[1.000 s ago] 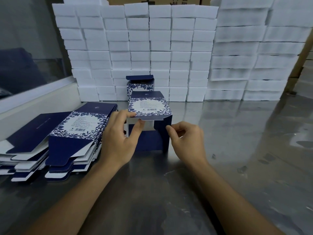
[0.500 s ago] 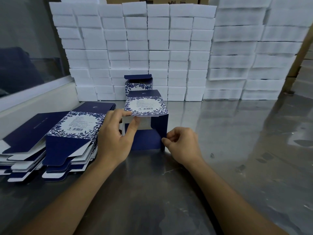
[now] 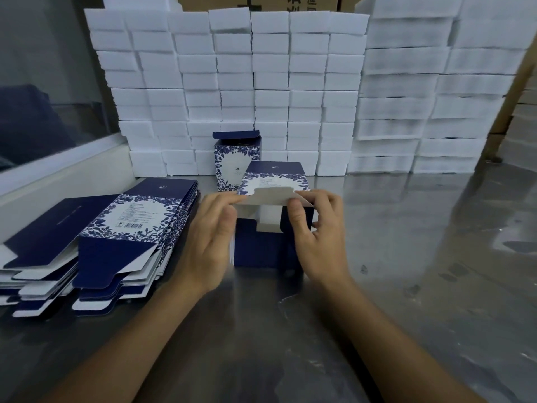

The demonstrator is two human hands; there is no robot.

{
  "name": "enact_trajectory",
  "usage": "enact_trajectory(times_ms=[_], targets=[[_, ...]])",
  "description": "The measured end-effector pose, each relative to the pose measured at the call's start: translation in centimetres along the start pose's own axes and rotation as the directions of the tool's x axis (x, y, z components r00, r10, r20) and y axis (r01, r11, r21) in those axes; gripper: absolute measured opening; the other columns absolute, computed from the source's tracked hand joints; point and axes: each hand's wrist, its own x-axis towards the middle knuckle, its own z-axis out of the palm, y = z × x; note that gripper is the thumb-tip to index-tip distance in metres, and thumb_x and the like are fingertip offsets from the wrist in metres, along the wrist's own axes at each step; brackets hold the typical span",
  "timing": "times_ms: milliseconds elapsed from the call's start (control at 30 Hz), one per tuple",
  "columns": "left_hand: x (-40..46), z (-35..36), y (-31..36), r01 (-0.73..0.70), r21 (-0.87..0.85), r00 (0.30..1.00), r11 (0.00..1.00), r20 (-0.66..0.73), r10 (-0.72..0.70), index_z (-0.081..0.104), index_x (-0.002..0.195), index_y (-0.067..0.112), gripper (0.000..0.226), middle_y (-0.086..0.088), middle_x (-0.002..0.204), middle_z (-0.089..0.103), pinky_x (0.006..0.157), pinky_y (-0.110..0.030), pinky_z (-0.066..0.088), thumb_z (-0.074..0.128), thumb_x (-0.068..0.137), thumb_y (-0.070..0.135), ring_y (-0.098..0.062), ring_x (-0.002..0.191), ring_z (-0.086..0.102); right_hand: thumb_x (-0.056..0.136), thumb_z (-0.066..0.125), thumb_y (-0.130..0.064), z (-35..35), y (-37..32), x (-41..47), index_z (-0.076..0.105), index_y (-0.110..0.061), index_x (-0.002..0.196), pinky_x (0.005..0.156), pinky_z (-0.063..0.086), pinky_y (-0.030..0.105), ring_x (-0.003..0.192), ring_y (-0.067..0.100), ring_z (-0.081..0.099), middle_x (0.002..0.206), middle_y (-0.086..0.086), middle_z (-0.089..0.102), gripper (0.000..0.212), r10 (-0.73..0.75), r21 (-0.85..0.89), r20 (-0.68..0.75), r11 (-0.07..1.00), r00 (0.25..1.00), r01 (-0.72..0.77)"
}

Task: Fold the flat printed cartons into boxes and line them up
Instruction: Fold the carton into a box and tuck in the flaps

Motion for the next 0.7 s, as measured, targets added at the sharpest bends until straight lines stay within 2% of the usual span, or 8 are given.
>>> enact_trajectory(times_ms=[100, 200, 233, 300, 367, 467, 567, 700], targets=[[0.0, 0.4, -0.5, 0.096, 0.05, 0.995, 0.994, -0.003, -0.096, 0.049, 0.122, 0.049, 0.037, 0.032, 0.117, 0.051, 0.105, -0.025, 0.04, 0.022, 0.098, 0.057, 0.009, 0.114, 0.049, 0.093, 0.058, -0.052, 0.0, -0.2, 0.3, 0.059, -0.04, 0.088, 0.087, 0.053, 0.037, 0.105, 0.005, 0.054, 0.109, -0.011, 0.048, 0.013, -0.002, 0.052, -0.026, 0.999, 1.0, 0.003], [-0.5, 0.6, -1.0, 0.09, 0.165, 0.994, 0.982, 0.042, -0.098, 0.042, 0.138, 0.031, 0.051, 0.014, 0.129, 0.053, 0.099, -0.039, 0.046, 0.033, 0.095, 0.057, 0.0, 0.109, 0.053, 0.096, 0.06, -0.045, -0.1, -0.2, 0.4, 0.056, -0.037, 0.081, 0.082, 0.046, 0.02, 0.096, 0.002, 0.054, 0.102, -0.008, 0.049, 0.018, -0.016, 0.03, -0.048, 0.999, 0.999, 0.018], [-0.6, 0.6, -1.1, 0.112, 0.177, 0.992, 0.978, 0.039, -0.121, 0.041, 0.135, 0.028, 0.055, 0.008, 0.128, 0.055, 0.093, -0.04, 0.049, 0.036, 0.092, 0.06, -0.004, 0.102, 0.056, 0.096, 0.06, -0.044, -0.1, -0.2, 0.4, 0.056, -0.035, 0.08, 0.08, 0.045, 0.017, 0.094, 0.002, 0.054, 0.101, -0.007, 0.049, 0.019, -0.02, 0.023, -0.051, 1.0, 0.999, 0.021], [-0.7, 0.5, -1.1, 0.13, 0.233, 0.991, 0.964, 0.009, -0.136, 0.043, 0.116, 0.022, 0.048, 0.002, 0.104, 0.06, 0.074, -0.044, 0.052, 0.037, 0.091, 0.062, -0.016, 0.081, 0.06, 0.096, 0.06, -0.046, -0.2, -0.2, 0.5, 0.058, -0.032, 0.081, 0.078, 0.043, 0.012, 0.092, 0.002, 0.055, 0.099, -0.006, 0.05, 0.02, -0.026, 0.022, -0.048, 0.999, 0.999, 0.027], [-0.5, 0.4, -1.1, 0.091, 0.306, 0.996, 0.948, -0.008, -0.093, 0.045, 0.096, 0.013, 0.047, -0.001, 0.08, 0.053, 0.059, -0.041, 0.045, 0.033, 0.096, 0.058, -0.021, 0.067, 0.053, 0.093, 0.057, -0.054, -0.2, -0.4, 0.4, 0.062, -0.028, 0.084, 0.078, 0.048, 0.019, 0.091, 0.003, 0.057, 0.099, -0.007, 0.051, 0.028, -0.019, 0.044, -0.04, 0.999, 0.999, 0.021], [-0.3, 0.0, -1.1, 0.026, 0.337, 1.0, 0.941, -0.024, -0.019, 0.045, 0.079, 0.006, 0.048, 0.002, 0.068, 0.043, 0.053, -0.034, 0.031, 0.032, 0.102, 0.046, -0.017, 0.058, 0.041, 0.087, 0.056, -0.066, -0.1, -0.7, 0.4, 0.063, -0.032, 0.085, 0.074, 0.055, 0.037, 0.093, 0.007, 0.06, 0.099, -0.013, 0.052, 0.035, 0.003, 0.065, -0.043, 0.998, 0.999, 0.0], [-0.1, -0.1, -1.0, 0.009, 0.377, 1.0, 0.926, -0.012, -0.005, 0.045, 0.077, 0.007, 0.044, 0.004, 0.061, 0.041, 0.05, -0.035, 0.032, 0.033, 0.101, 0.041, -0.016, 0.053, 0.04, 0.084, 0.054, -0.068, -0.1, -0.9, 0.4, 0.061, -0.036, 0.081, 0.069, 0.055, 0.039, 0.093, 0.008, 0.062, 0.097, -0.016, 0.052, 0.033, 0.009, 0.067, -0.045, 0.998, 0.999, -0.006], [-0.1, -0.3, -0.7, -0.036, 0.419, 0.999, 0.907, -0.01, 0.044, 0.038, 0.072, 0.015, 0.041, 0.011, 0.054, 0.036, 0.045, -0.027, 0.024, 0.031, 0.102, 0.042, -0.009, 0.047, 0.035, 0.086, 0.057, -0.066, -0.1, -1.0, 0.3, 0.061, -0.036, 0.08, 0.069, 0.054, 0.036, 0.093, 0.007, 0.061, 0.096, -0.015, 0.052, 0.031, 0.009, 0.066, -0.041, 0.998, 0.999, -0.007]])
